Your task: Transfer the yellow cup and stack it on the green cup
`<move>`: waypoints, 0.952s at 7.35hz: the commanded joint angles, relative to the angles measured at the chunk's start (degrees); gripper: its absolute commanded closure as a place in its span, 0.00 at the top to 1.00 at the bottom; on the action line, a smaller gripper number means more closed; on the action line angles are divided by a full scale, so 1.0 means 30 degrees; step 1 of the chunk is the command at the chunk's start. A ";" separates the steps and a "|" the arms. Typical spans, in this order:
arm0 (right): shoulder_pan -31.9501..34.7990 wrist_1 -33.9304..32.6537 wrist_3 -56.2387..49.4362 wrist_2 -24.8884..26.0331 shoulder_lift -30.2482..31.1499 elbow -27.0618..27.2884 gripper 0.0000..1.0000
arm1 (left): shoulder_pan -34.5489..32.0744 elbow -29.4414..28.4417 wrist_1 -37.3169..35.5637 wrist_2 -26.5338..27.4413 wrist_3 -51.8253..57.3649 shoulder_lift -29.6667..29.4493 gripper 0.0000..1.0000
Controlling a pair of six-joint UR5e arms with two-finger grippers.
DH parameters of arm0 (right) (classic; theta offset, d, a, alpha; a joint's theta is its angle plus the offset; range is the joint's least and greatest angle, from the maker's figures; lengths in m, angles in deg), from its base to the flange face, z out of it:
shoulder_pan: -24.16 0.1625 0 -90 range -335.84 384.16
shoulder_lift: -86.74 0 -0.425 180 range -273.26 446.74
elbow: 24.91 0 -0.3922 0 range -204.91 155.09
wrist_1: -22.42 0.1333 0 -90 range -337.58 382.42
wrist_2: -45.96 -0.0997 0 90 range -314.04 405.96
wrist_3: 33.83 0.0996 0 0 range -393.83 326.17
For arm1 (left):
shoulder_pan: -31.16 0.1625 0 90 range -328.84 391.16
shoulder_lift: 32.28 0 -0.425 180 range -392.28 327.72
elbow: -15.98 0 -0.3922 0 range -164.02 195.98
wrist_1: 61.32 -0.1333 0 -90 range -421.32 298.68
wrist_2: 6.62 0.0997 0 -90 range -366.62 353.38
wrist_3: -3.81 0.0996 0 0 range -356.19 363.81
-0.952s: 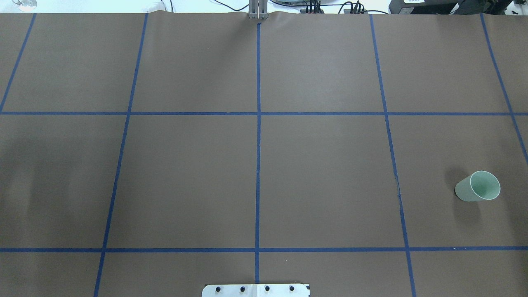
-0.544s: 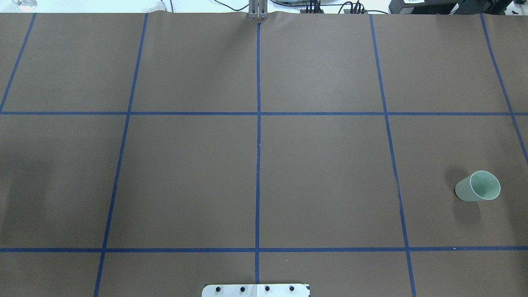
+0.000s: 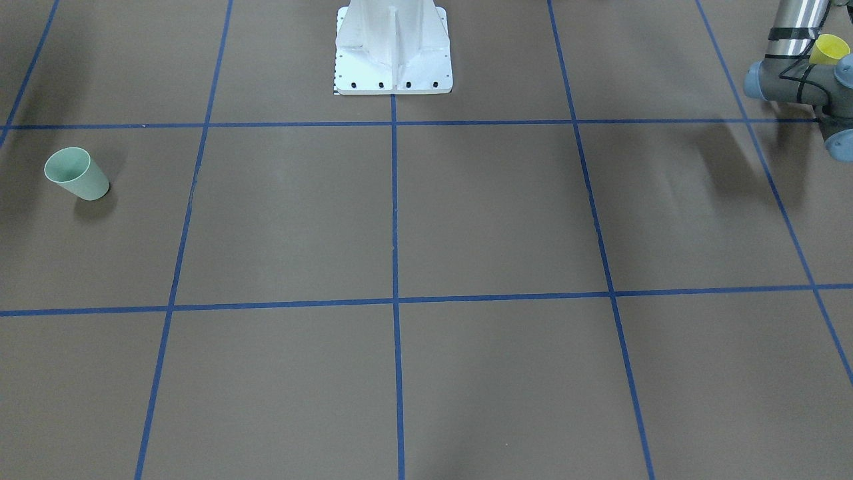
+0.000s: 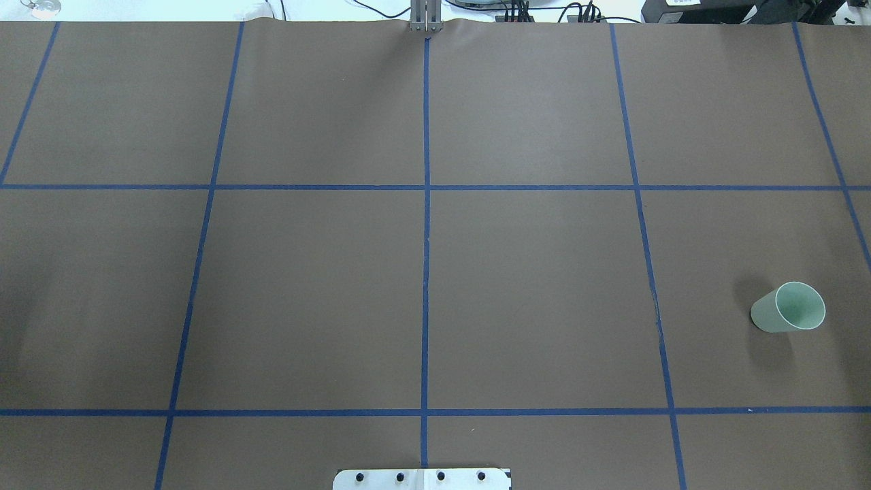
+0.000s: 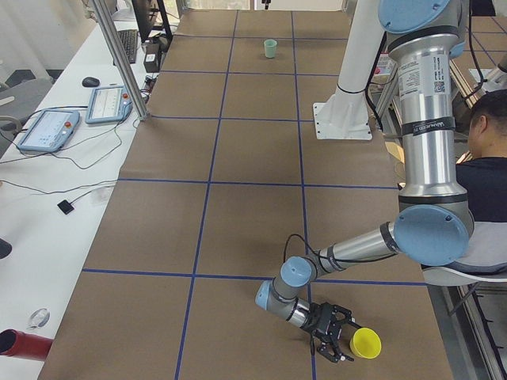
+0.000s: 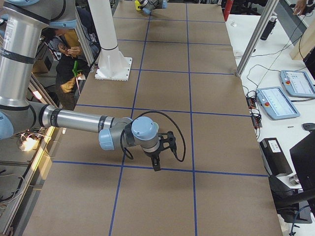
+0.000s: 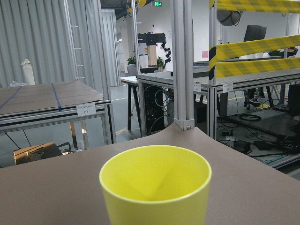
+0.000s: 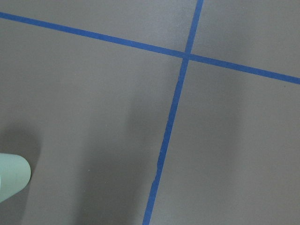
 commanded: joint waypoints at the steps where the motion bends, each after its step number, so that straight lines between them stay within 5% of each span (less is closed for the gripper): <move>1: 0.0000 0.0010 -0.0004 -0.0041 0.0064 0.0031 1.00 | 0.0099 -0.1056 0.0010 -0.0882 -0.0371 0.0022 1.00; 3: 0.0000 0.0010 -0.0004 -0.0041 0.0093 0.0031 1.00 | 0.0129 -0.1613 -0.0019 -0.1264 -0.0403 0.0051 1.00; 4: 0.0000 0.0010 -0.0033 -0.0041 0.0093 0.0002 1.00 | 0.0129 -0.1790 -0.0077 -0.1265 -0.0403 0.0109 0.92; 5: 0.0000 0.0010 -0.0033 -0.0041 0.0093 0.0002 1.00 | 0.0158 -0.1763 -0.0107 -0.1236 -0.0287 0.0110 0.43; 6: 0.0000 0.0010 -0.0033 -0.0041 0.0093 0.0002 1.00 | 0.0274 -0.1734 -0.0107 -0.1235 -0.0112 0.0110 0.16; 7: 0.0000 0.0010 -0.0033 -0.0041 0.0093 0.0031 1.00 | 0.0304 -0.1733 -0.0107 -0.1206 0.0209 0.0110 0.14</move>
